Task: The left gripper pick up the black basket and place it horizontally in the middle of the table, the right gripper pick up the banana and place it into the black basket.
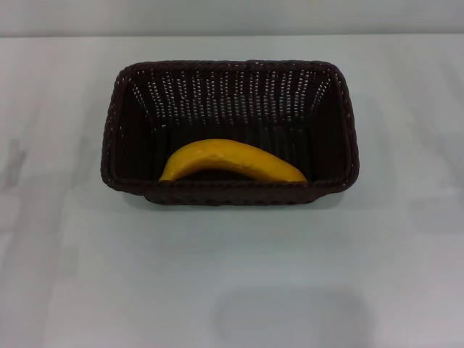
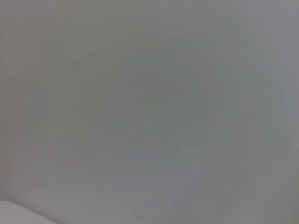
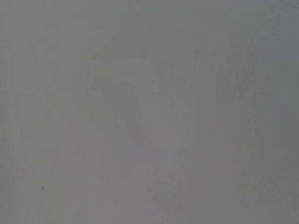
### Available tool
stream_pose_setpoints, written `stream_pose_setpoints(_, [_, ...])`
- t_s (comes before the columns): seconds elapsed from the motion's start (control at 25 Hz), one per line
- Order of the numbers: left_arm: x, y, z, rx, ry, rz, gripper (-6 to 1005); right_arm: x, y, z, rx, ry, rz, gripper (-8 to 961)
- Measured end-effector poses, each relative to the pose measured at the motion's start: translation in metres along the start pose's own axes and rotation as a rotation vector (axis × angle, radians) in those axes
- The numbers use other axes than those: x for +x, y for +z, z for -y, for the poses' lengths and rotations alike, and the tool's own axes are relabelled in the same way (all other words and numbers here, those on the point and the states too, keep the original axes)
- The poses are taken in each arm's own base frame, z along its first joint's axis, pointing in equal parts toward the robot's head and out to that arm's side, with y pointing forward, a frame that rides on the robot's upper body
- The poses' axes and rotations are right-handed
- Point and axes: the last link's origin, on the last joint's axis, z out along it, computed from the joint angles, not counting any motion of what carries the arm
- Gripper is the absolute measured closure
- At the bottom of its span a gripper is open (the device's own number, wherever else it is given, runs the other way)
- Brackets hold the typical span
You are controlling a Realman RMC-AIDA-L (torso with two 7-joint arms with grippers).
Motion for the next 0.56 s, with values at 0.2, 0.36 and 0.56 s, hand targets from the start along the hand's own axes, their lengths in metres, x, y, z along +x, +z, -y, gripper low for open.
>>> stream_pose_setpoints(0.2, [-0.0047,-0.0032,-0.0011,0.006,0.026,0.016,139,-0.0022,0.0013,-0.0019,-0.008,0.006,0.015,83])
stream_pose_setpoints(0.36, [-0.0089,-0.0034,-0.0045,0.003,0.025,0.028,139,-0.0013,0.0023,-0.0043,-0.016,0.008,0.011,83])
stream_pose_setpoints(0.56, [-0.0087,-0.0049,-0.0047,0.002,0.023,0.024,139,0.0006,0.0024,-0.0067,-0.016,0.019,0.006,83])
